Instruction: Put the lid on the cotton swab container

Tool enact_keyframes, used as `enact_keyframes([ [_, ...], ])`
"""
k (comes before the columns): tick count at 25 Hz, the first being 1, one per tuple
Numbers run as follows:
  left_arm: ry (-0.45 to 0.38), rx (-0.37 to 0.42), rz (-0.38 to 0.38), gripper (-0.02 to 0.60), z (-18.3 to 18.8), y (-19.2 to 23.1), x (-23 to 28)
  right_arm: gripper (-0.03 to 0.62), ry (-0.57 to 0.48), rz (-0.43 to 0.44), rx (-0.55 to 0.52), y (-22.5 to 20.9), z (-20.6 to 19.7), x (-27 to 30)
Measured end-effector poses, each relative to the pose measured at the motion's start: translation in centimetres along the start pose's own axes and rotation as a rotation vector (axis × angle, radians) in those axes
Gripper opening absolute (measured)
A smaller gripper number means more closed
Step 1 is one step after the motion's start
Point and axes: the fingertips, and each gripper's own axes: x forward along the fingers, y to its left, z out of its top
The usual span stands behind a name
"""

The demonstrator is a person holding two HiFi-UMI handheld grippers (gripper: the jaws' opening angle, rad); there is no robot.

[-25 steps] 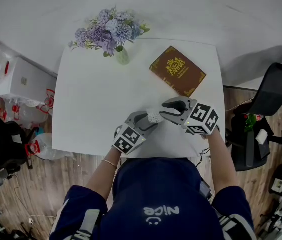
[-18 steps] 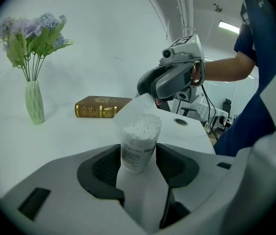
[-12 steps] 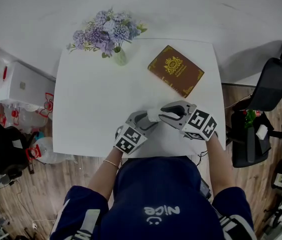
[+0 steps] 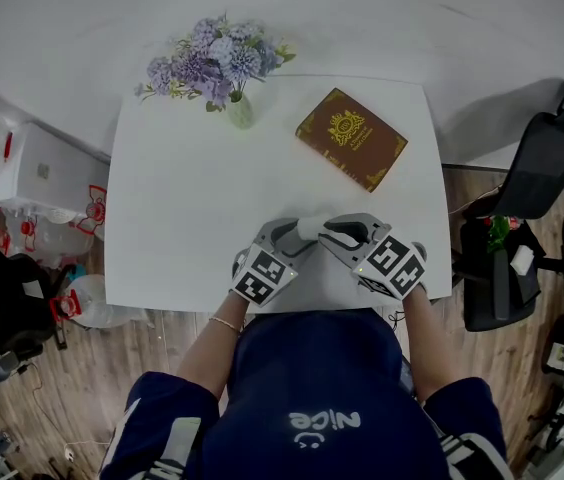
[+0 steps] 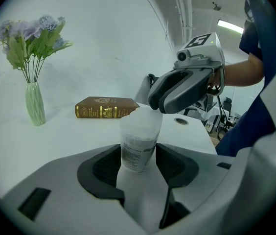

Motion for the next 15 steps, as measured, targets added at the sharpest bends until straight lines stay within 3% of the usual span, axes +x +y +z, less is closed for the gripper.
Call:
enact_keyframes([
  [10,0.001,0.015,0.011,0.242,-0.17,0.03,0.03,0.097,-0.029,-0.122,0.118,-0.25,-0.31,0.36],
  [15,-0.007,0.024,0.011,0.242,-0.06,0.09,0.07,0.097,-0.010,-0.189,0.082,-0.16,-0.35,0.56],
])
